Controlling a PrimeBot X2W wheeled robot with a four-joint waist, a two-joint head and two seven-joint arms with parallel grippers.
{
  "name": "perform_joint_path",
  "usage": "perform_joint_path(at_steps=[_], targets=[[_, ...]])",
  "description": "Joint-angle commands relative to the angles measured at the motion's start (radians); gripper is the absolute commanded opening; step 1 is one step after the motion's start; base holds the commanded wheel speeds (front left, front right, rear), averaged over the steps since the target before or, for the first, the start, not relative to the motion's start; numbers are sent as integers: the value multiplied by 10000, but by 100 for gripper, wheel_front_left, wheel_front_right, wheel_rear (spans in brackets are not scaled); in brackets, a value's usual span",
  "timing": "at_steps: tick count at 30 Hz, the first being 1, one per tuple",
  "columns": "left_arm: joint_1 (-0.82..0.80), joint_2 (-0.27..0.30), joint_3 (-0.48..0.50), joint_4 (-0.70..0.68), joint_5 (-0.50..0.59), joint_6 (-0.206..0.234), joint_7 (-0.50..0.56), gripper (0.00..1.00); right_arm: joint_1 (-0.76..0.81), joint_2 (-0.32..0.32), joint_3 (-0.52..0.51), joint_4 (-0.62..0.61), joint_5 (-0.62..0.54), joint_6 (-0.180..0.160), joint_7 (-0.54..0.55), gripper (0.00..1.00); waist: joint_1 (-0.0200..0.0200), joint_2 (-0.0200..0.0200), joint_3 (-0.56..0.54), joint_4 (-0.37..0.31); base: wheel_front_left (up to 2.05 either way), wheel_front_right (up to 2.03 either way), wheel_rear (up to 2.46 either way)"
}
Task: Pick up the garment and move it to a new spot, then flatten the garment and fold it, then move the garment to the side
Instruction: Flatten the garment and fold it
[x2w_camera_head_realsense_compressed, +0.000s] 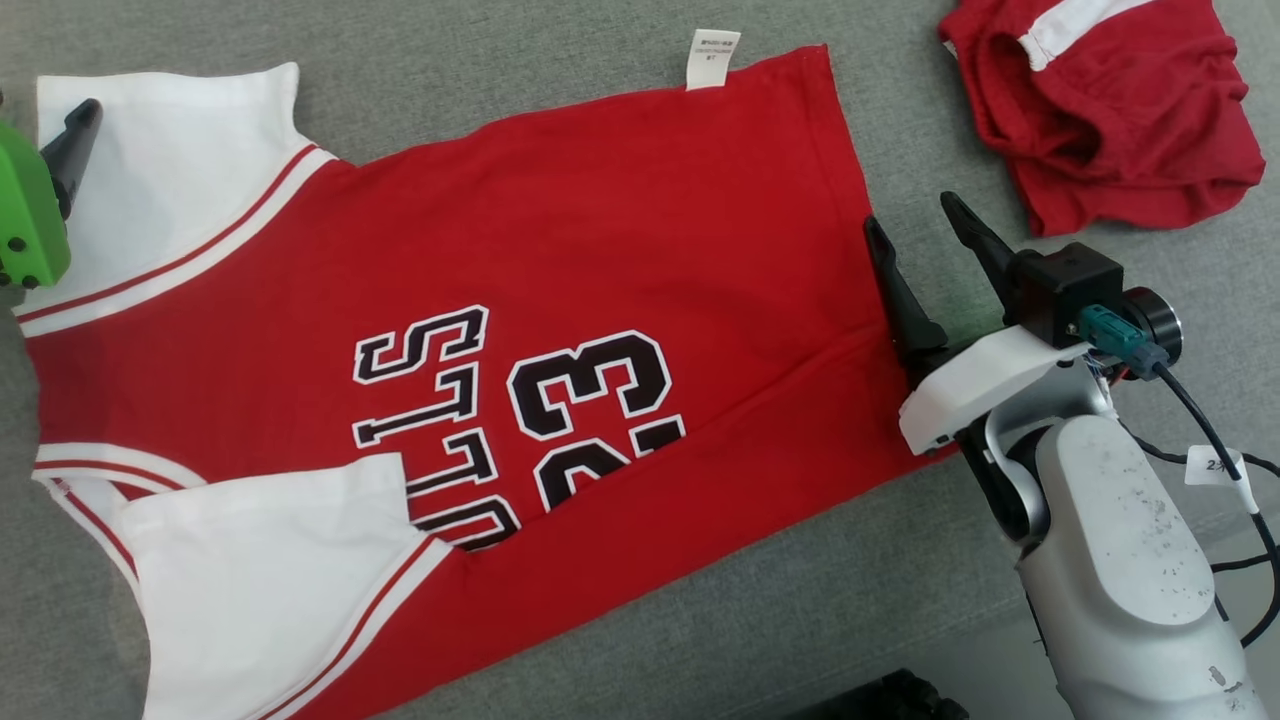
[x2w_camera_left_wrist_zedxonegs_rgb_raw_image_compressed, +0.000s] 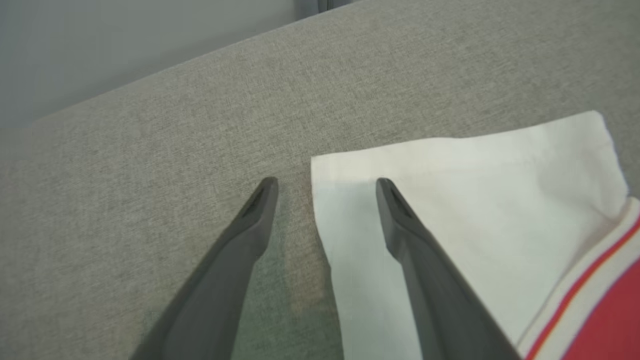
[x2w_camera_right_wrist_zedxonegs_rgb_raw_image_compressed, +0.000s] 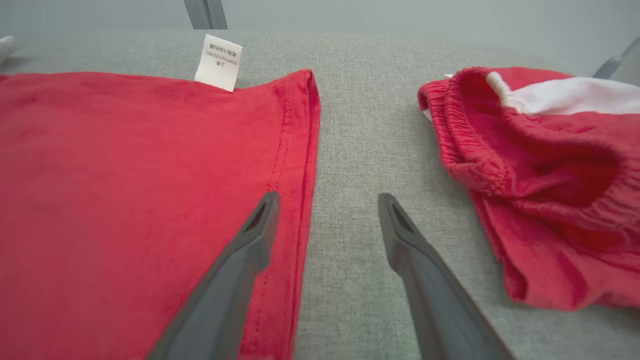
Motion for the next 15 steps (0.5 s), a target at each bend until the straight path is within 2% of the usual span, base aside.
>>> perform_joint_path(at_steps=[1, 10, 11, 12, 15], targets=[[-184, 135, -54, 112, -26, -27, 20, 100, -122, -31, 20, 80, 66, -17, -93, 100, -1, 0, 197, -206, 0, 0, 0], [-103, -129, -651, -24, -640, -29, 315, 100, -274, -32, -18, 273, -15, -17, -213, 100, -1, 0, 252, -256, 0, 0, 0], [-95, -125, -701, -67, -693, -28, 375, 91, -278, -32, -25, 274, -24, -17, -212, 100, -1, 0, 250, -247, 0, 0, 0], [-140, -53, -888, -200, -738, -29, 448, 35, -335, -32, -18, 243, -54, -17, -194, 100, -1, 0, 254, -213, 0, 0, 0], [-266, 2, -934, -204, -644, -28, 159, 2, -465, -32, 31, 180, -80, -17, -147, 100, -1, 0, 262, -166, 0, 0, 0]])
